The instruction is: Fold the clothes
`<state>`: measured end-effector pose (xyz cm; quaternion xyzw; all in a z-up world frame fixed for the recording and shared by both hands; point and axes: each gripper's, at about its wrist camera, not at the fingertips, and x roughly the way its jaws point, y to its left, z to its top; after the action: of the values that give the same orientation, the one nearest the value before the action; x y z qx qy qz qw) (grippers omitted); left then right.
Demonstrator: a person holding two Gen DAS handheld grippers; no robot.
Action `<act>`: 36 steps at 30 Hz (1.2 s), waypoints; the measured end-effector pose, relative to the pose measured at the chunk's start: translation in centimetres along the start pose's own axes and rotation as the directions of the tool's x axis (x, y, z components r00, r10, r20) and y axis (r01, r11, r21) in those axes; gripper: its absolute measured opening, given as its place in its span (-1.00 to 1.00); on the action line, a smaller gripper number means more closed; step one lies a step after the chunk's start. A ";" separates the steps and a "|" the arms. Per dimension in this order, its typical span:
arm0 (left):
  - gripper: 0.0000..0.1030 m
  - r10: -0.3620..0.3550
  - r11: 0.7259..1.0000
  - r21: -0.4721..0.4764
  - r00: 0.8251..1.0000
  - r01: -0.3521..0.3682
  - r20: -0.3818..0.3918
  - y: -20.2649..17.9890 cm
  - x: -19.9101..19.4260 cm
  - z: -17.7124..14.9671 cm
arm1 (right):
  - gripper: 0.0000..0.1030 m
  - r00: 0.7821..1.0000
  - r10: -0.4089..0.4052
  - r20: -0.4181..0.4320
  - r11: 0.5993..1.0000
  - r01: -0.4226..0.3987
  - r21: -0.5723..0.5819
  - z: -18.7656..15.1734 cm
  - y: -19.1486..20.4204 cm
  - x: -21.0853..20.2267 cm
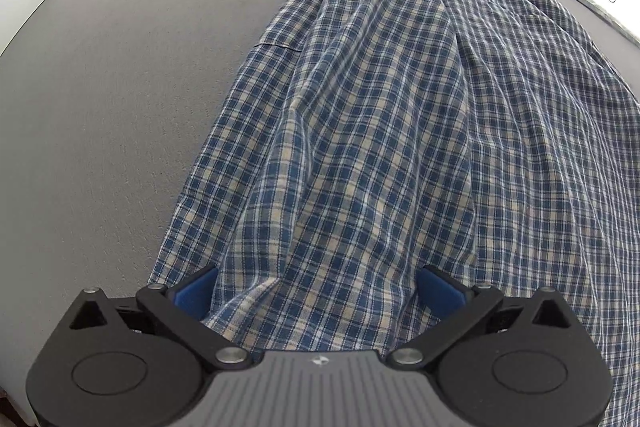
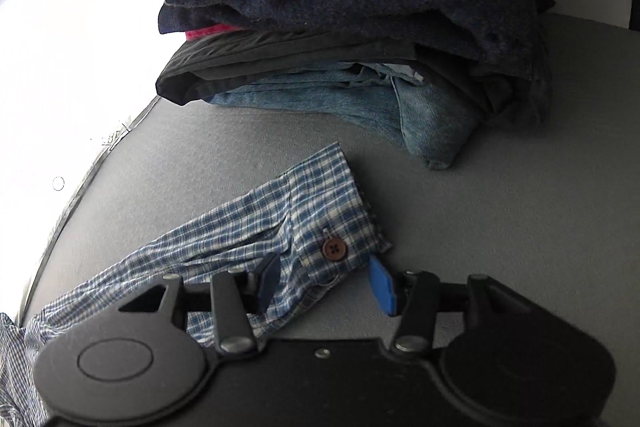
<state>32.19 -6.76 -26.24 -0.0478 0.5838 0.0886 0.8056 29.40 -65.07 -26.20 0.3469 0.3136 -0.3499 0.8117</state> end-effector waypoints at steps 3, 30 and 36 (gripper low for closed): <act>1.00 0.000 1.000 -0.005 1.000 0.000 0.000 -0.3 0.3 0.2 | -0.10 1.000 -0.017 0.000 0.998 0.017 -0.061 0.0 0.8 0.4; 0.99 -0.152 0.985 -0.063 0.984 0.158 0.095 3.1 -4.7 0.3 | -0.67 0.594 0.735 -0.327 0.678 -0.658 0.329 -8.0 8.9 -3.5; 0.99 -0.326 0.940 -0.062 0.938 0.334 0.116 2.8 -6.3 1.0 | -0.67 0.426 0.783 -0.453 0.621 -0.575 0.533 -15.7 11.8 -3.6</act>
<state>30.66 -4.35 -19.83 -0.1732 0.5206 -0.0219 0.8358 32.49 -45.45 -28.22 0.6599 0.3474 0.1140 0.6565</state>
